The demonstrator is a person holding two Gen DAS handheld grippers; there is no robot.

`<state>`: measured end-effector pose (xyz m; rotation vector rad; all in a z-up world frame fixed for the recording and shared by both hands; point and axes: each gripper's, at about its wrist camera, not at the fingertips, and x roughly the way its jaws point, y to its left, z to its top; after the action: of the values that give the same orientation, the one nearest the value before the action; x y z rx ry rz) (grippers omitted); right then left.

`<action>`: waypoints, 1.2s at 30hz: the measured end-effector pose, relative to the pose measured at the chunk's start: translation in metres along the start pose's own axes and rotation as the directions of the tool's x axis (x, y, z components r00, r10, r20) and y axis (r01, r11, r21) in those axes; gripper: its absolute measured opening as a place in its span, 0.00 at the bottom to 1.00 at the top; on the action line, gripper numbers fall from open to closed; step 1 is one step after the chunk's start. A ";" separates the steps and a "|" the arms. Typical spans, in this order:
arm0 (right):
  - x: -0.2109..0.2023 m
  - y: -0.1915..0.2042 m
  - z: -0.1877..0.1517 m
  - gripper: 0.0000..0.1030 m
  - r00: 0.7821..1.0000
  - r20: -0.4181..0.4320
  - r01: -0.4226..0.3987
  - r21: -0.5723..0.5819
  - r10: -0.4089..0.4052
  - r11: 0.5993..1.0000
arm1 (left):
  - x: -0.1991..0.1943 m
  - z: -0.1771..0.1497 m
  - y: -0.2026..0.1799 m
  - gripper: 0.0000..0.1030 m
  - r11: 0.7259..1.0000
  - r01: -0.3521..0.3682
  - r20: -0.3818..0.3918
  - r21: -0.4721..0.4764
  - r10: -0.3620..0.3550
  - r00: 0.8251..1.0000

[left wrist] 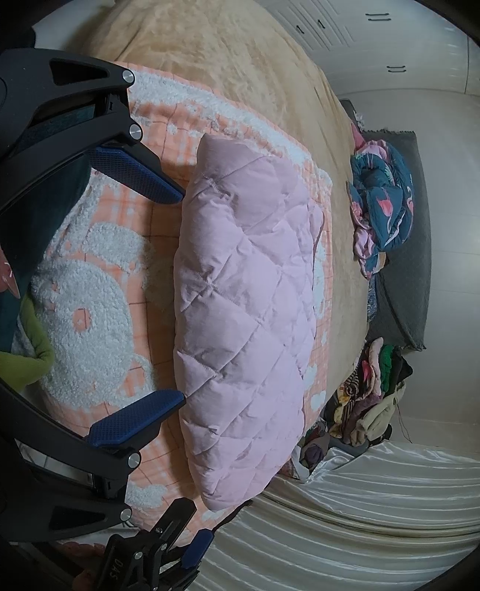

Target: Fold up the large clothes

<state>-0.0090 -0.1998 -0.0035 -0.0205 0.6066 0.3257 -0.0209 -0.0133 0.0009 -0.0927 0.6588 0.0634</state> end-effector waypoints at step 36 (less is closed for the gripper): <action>-0.002 -0.001 0.002 0.96 1.000 -0.004 -0.008 0.000 0.008 1.000 | 0.001 0.001 0.005 0.91 1.000 0.001 0.003 -0.004 -0.001 1.000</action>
<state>-0.0091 -0.2010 -0.0009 -0.0183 0.6108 0.3333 -0.0202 -0.0084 0.0009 -0.0964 0.6557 0.0635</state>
